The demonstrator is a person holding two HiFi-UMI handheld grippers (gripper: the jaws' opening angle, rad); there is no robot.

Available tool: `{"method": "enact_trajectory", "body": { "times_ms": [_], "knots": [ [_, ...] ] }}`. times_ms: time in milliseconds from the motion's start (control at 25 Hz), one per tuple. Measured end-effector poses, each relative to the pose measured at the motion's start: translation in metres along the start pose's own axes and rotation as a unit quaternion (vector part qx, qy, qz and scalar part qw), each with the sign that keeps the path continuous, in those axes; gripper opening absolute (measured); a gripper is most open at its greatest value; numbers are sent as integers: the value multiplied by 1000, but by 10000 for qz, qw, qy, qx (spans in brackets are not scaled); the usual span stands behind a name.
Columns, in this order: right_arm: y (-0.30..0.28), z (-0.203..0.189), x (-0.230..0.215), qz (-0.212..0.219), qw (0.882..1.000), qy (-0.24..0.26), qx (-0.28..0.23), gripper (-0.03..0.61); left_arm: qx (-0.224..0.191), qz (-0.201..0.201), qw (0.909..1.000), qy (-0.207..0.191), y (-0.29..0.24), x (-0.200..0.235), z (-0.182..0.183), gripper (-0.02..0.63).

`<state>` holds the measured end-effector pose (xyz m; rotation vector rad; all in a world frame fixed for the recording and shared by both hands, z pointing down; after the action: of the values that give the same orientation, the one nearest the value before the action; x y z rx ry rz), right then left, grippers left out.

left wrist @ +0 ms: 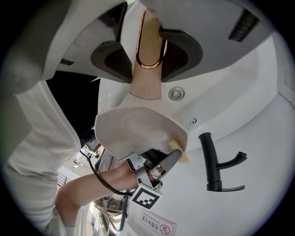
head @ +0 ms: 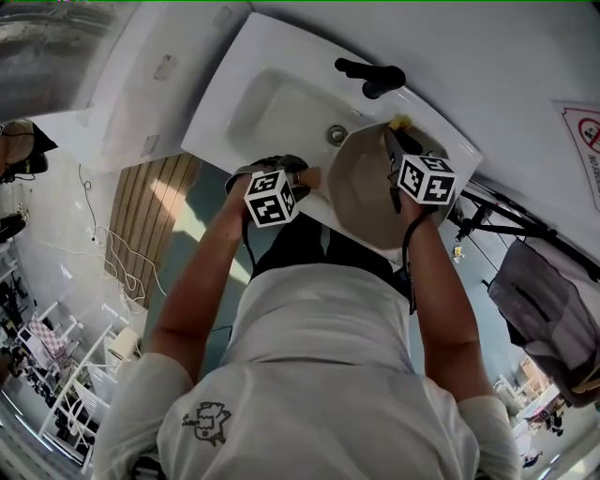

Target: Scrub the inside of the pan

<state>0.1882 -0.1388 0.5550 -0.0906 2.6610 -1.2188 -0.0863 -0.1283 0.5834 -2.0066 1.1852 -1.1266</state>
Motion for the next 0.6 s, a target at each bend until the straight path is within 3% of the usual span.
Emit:
{"method": "enact_trajectory", "body": {
  "times_ms": [600],
  "knots": [
    [-15,-25,71,1139,9892,873,298,42,3,-2,10000,10,-1,0,-1,195]
  ]
}}
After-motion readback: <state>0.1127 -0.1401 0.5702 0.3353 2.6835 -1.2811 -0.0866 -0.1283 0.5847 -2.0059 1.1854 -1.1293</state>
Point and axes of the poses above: the fingertips, and each gripper's own axes: y backward along the fingers, x to its left, z out of its top, the point moved 10 cm from there along y, backward along the fingers, and after that the axes turned 15 degrees about -z, right-handed, at the moved point
